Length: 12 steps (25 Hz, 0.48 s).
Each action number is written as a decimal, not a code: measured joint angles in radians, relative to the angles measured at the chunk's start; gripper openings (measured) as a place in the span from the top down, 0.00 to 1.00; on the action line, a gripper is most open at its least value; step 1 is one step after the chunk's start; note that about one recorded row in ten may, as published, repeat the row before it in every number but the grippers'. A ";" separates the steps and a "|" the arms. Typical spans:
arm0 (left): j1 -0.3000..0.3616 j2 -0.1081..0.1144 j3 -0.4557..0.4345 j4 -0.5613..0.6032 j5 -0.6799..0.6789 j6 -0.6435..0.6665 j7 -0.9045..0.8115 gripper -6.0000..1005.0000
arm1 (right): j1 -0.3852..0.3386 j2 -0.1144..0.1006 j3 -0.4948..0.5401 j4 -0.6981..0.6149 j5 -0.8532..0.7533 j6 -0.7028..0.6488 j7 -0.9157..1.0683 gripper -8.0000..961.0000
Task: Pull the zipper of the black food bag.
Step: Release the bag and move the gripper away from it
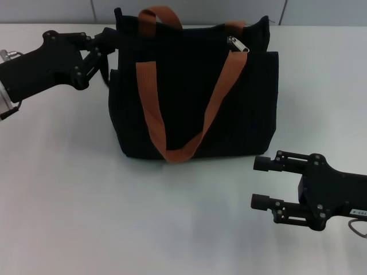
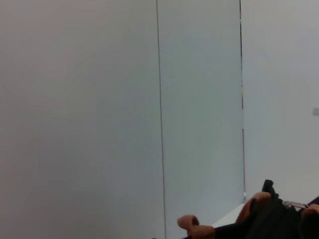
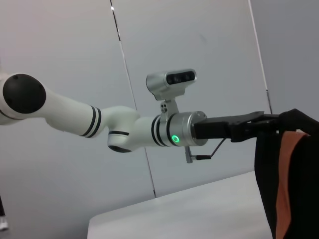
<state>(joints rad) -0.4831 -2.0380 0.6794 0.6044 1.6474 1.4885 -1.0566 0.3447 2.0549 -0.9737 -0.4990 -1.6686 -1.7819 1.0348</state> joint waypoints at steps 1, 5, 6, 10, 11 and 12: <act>0.003 0.000 0.000 0.005 0.002 0.006 -0.004 0.89 | 0.000 0.000 0.000 0.000 0.000 0.000 0.000 0.28; 0.020 0.001 0.000 0.036 0.016 0.054 -0.024 0.89 | -0.001 0.000 0.000 0.002 0.003 0.017 0.002 0.28; 0.021 0.005 0.000 0.044 0.024 0.068 -0.041 0.89 | -0.001 0.000 0.000 0.002 0.003 0.017 0.002 0.28; 0.021 0.039 0.000 0.069 0.053 0.122 -0.139 0.72 | 0.001 0.005 0.000 0.003 0.003 0.028 0.002 0.28; 0.021 0.047 0.000 0.073 0.056 0.136 -0.161 0.67 | 0.002 0.006 0.000 0.003 0.002 0.029 0.001 0.28; 0.018 0.059 0.000 0.078 0.060 0.160 -0.193 0.64 | 0.003 0.006 -0.001 0.004 0.001 0.030 0.000 0.28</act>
<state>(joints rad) -0.4648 -1.9790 0.6796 0.6819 1.7069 1.6486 -1.2500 0.3481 2.0614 -0.9742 -0.4955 -1.6671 -1.7515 1.0345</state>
